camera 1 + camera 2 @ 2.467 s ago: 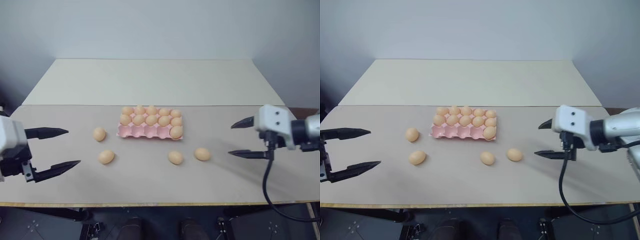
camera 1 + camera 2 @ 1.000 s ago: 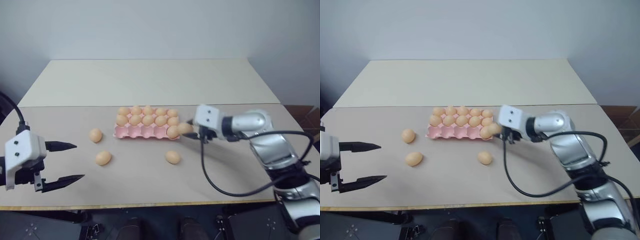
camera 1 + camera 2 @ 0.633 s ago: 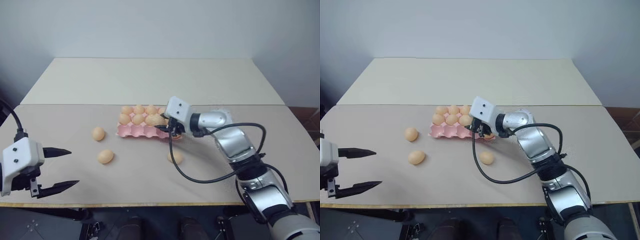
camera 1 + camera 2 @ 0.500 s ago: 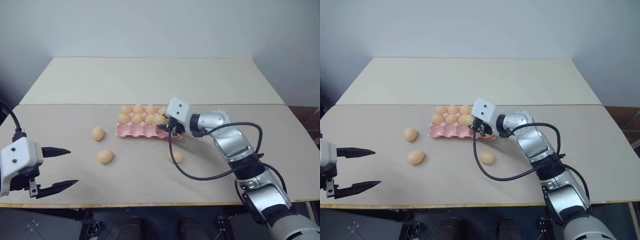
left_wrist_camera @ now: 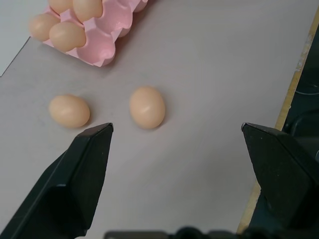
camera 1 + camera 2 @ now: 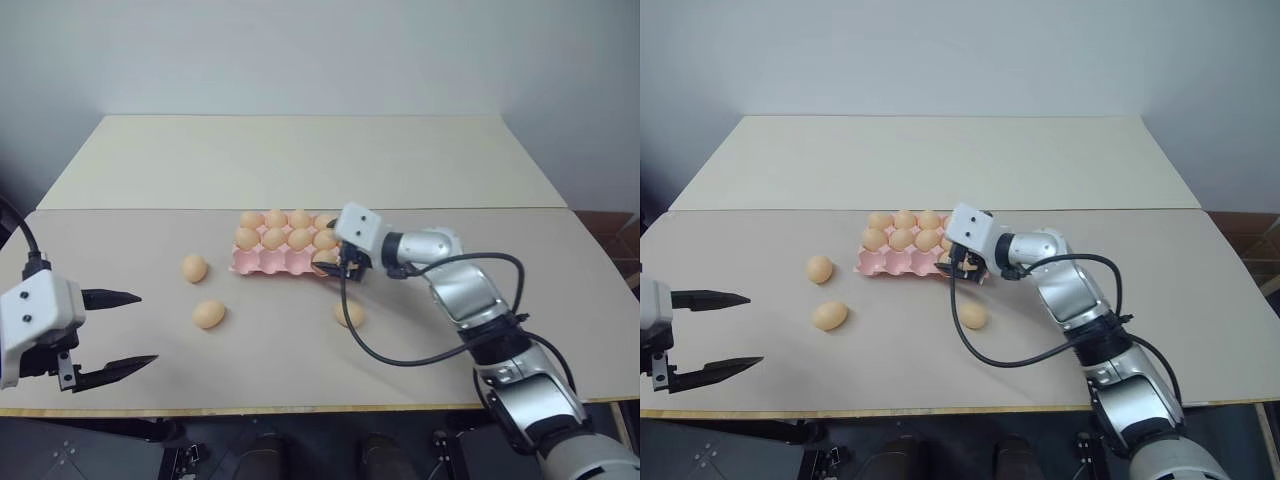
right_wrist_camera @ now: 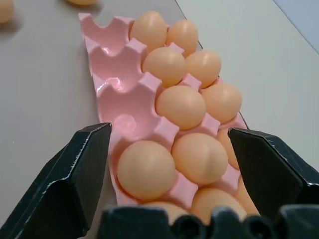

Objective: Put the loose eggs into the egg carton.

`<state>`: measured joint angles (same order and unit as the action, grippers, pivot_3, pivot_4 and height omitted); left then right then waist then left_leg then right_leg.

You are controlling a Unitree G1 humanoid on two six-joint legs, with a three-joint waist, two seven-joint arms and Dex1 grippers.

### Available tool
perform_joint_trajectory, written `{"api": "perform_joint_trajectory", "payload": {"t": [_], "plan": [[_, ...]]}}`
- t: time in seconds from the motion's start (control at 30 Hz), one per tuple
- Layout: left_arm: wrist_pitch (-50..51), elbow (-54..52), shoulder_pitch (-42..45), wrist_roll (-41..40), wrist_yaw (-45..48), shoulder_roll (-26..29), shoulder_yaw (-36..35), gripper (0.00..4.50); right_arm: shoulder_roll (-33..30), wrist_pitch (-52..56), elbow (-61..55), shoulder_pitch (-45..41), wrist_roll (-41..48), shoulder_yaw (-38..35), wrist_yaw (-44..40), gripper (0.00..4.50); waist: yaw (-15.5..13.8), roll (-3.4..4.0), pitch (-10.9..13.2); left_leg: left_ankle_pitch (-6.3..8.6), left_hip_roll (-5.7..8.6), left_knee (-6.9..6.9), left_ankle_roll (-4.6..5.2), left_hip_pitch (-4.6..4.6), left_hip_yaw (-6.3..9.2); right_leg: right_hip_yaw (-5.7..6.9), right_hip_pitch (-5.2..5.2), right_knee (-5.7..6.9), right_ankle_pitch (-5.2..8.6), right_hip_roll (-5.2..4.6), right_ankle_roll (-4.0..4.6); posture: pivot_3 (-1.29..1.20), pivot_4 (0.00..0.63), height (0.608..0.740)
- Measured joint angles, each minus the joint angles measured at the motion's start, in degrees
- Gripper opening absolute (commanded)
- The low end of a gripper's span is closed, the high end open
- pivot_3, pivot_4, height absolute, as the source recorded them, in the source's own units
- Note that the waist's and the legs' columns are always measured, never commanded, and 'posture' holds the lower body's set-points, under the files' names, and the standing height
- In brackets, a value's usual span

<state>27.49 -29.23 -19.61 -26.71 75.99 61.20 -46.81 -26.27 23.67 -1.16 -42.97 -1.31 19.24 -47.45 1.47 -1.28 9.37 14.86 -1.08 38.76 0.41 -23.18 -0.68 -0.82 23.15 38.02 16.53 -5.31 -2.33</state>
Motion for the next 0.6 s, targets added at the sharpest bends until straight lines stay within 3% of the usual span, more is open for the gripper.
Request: {"api": "perform_joint_trajectory", "payload": {"t": [0.17, 0.4, 0.6], "plan": [[-0.5, 0.7, 2.4, -1.1, 0.0, -0.1, 1.0, 4.50, -11.3, 4.0, -11.4, 5.5, 4.5, -5.5, -6.7, 4.35, -0.7, 0.00, 0.0, 0.00, 0.00, 0.01, 0.01, 0.00, 0.01, 0.02, -0.04, -0.03, 0.00, 0.00, 0.00, 0.00, 0.150, 0.740], [-0.3, 3.3, 6.8, -6.3, 1.1, -0.3, 0.9, 4.50, -33.3, 8.3, -21.8, 18.8, 17.9, -21.5, -23.1, 4.35, -0.7, 0.00, 0.0, 0.02, -0.02, 0.03, 0.04, 0.09, 0.01, 0.01, -0.15, -0.05, 0.00, 0.01, 0.00, 0.00, 0.150, 0.740], [-0.2, 5.1, 8.3, -9.1, 2.9, 0.0, 0.4, 4.50, -41.5, 7.8, -22.0, 27.7, 23.3, -33.3, -31.1, 4.35, -0.3, 0.00, 0.0, 0.03, -0.17, -0.01, 0.05, 0.59, -0.05, -0.04, -0.63, -0.11, 0.01, 0.11, 0.00, 0.00, 0.150, 0.740]]}}
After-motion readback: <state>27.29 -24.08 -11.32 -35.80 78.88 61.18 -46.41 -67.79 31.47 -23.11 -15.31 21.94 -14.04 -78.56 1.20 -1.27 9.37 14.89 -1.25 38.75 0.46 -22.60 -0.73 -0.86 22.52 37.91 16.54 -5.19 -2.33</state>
